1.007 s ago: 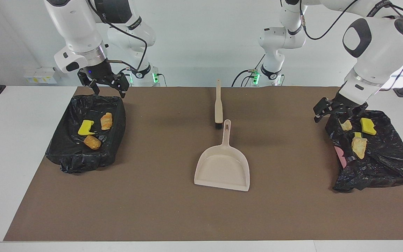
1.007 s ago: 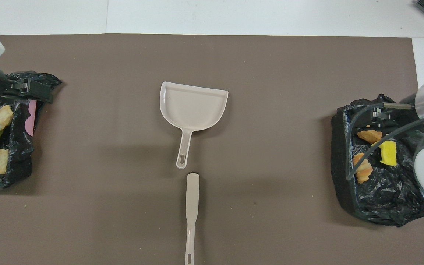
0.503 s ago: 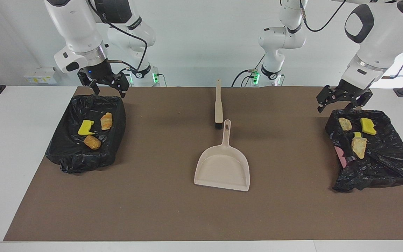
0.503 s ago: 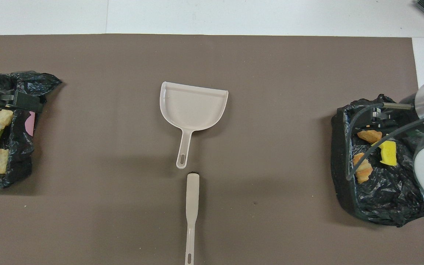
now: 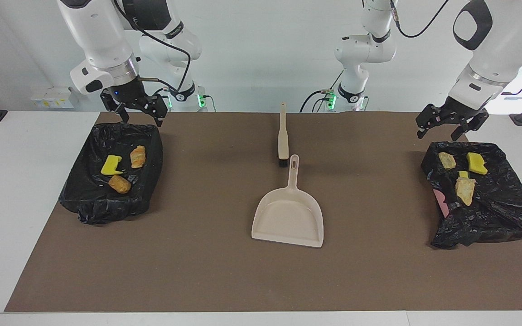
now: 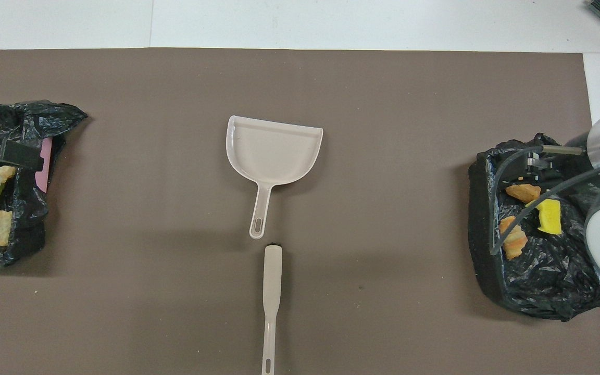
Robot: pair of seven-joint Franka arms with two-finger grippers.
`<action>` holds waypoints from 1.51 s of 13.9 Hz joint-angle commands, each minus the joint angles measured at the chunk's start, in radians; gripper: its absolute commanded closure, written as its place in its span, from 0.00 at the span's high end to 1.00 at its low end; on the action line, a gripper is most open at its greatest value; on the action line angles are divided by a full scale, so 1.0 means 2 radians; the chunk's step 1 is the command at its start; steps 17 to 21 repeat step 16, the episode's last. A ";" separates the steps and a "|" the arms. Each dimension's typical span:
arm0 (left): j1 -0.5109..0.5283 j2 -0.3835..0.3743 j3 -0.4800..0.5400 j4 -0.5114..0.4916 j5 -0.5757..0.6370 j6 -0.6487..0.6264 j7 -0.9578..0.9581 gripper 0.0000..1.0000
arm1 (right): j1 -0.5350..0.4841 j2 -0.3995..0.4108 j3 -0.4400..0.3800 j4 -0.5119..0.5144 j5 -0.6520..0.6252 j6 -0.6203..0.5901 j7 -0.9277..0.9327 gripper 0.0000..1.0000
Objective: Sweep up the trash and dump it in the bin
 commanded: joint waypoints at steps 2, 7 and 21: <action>-0.002 0.001 -0.002 0.020 0.012 -0.049 0.007 1.00 | -0.008 -0.009 0.004 -0.008 0.005 0.001 -0.015 1.00; -0.003 -0.001 -0.003 0.018 0.012 -0.040 0.004 1.00 | -0.008 -0.009 0.004 -0.008 0.005 0.001 -0.014 1.00; -0.003 -0.004 -0.003 0.014 0.011 -0.041 0.004 1.00 | -0.008 -0.009 0.004 -0.008 0.005 0.001 -0.016 1.00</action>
